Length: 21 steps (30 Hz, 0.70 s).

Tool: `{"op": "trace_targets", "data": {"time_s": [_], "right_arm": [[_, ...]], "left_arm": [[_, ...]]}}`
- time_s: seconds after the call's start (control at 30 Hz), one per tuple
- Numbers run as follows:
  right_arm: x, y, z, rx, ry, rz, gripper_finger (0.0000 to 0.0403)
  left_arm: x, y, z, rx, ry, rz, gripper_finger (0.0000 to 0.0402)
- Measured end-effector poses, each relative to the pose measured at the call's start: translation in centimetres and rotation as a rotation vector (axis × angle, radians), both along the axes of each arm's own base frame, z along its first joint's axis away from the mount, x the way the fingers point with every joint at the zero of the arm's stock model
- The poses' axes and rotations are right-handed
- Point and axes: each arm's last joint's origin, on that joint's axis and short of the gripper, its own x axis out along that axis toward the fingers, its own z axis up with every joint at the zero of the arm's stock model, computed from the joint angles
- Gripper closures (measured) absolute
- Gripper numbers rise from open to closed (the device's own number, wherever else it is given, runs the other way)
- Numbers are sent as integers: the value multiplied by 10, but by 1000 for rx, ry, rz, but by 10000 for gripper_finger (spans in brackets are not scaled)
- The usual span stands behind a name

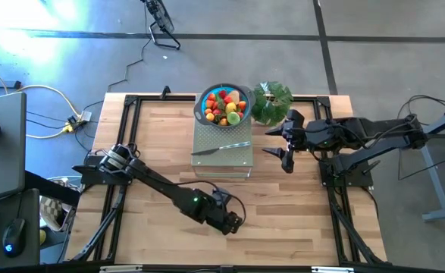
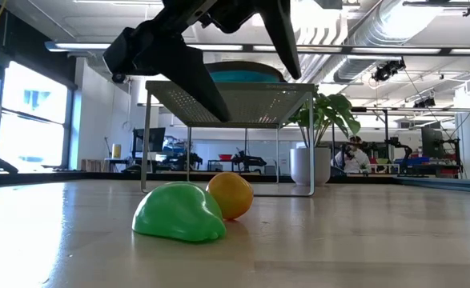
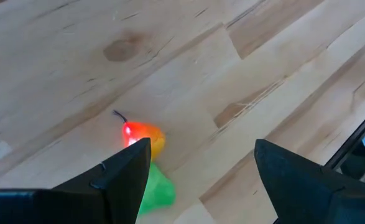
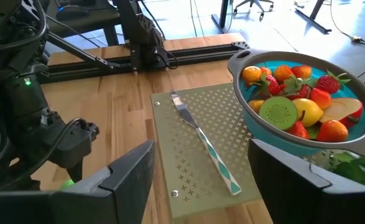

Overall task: Pick & Place Fruit
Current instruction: Put the orange peach in the blue bowl on the shelf

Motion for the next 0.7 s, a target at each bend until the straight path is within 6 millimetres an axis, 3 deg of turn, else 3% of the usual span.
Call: {"op": "trace_targets", "data": {"time_s": [0.4, 0.7], "right_arm": [[-3, 0, -5, -7, 58, 6, 152], [-4, 0, -7, -12, 83, 6, 152]], "left_arm": [[1, 1, 0, 5, 14, -62, 121], [3, -2, -12, -117, 61, 65, 121]]}}
